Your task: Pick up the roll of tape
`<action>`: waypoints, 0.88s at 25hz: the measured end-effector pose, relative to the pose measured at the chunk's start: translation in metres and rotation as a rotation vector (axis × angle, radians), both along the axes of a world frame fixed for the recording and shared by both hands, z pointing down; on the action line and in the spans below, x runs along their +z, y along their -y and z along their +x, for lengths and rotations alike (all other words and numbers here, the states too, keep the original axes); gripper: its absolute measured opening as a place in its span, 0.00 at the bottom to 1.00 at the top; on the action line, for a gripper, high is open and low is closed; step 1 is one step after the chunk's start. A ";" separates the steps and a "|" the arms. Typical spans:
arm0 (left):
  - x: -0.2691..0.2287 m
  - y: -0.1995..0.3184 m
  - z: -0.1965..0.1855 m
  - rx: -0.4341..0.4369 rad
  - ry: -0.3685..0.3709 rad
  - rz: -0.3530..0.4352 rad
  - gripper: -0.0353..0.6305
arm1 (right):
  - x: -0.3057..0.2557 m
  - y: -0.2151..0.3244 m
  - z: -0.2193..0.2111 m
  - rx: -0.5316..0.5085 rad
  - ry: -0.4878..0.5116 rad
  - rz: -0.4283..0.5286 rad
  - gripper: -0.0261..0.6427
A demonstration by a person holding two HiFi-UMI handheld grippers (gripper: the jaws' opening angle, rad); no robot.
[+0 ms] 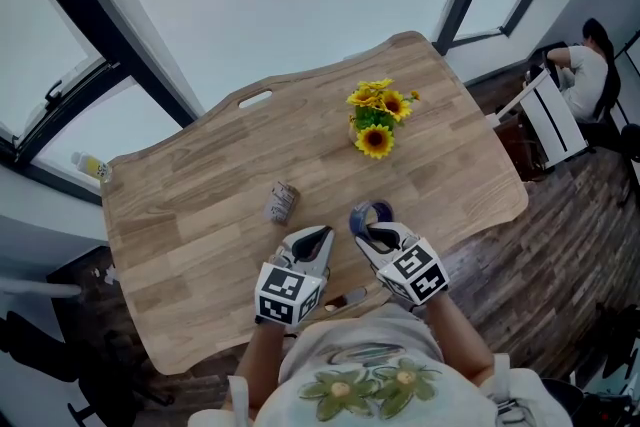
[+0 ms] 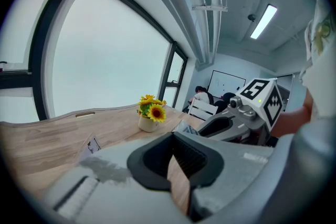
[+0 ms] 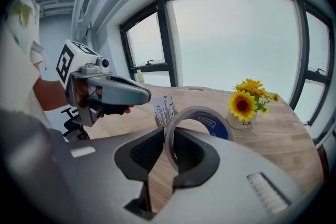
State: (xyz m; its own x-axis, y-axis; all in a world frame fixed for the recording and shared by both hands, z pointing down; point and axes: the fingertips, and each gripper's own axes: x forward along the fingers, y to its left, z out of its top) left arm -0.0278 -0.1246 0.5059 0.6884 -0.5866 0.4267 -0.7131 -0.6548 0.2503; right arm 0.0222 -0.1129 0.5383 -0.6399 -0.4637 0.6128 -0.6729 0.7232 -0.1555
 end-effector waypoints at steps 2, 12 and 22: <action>-0.001 -0.002 0.003 0.002 0.000 0.003 0.06 | -0.005 -0.003 0.001 0.007 0.021 0.003 0.13; -0.001 -0.015 0.010 0.018 -0.001 0.007 0.06 | -0.031 -0.015 0.001 0.044 0.165 -0.005 0.13; -0.005 -0.029 0.015 0.032 -0.006 0.016 0.06 | -0.052 -0.029 0.003 0.085 0.257 0.019 0.12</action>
